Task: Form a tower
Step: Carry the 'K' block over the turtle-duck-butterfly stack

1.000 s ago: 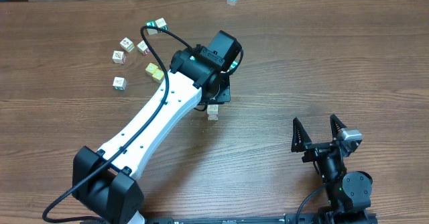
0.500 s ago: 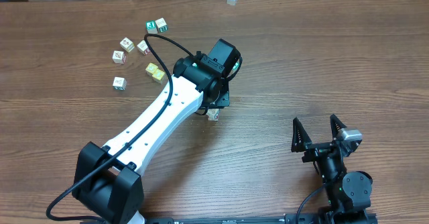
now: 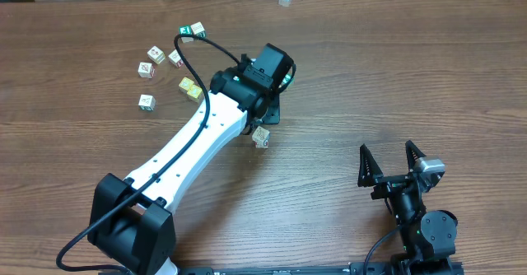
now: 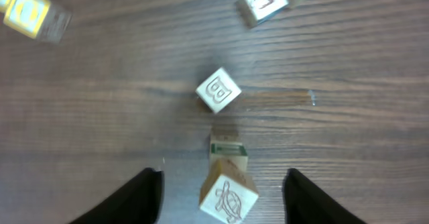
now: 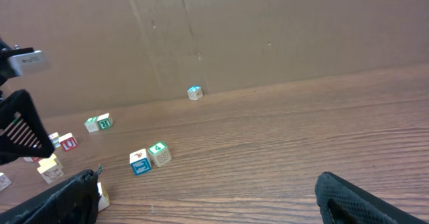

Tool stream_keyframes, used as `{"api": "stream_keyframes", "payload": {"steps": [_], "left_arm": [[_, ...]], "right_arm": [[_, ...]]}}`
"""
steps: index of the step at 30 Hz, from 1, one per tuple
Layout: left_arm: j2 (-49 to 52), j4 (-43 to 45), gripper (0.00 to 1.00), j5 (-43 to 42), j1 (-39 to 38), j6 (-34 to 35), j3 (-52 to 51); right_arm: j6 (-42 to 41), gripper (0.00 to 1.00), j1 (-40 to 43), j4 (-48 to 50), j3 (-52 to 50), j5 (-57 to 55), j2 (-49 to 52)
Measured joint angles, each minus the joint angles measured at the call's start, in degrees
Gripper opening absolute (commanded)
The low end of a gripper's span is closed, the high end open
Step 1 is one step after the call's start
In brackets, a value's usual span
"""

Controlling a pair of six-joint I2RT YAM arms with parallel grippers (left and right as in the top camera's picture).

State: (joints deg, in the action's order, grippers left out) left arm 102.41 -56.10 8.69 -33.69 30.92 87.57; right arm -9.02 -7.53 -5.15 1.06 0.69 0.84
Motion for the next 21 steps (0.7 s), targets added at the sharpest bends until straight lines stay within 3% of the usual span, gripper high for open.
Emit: {"api": "stream_keyframes", "payload": {"steps": [7,21], "left_arm": [[0.00,-0.90,0.65,-4.83,0.42,-11.58,-0.02],[5.09,-1.70,0.59,-6.62,0.28,-15.06,-2.16]], "right_arm": [[0.00,1.00,0.00,0.00,0.00,-0.02,0.00],[0.02,1.00,0.00,-0.04,0.00,-0.04,0.00]]}}
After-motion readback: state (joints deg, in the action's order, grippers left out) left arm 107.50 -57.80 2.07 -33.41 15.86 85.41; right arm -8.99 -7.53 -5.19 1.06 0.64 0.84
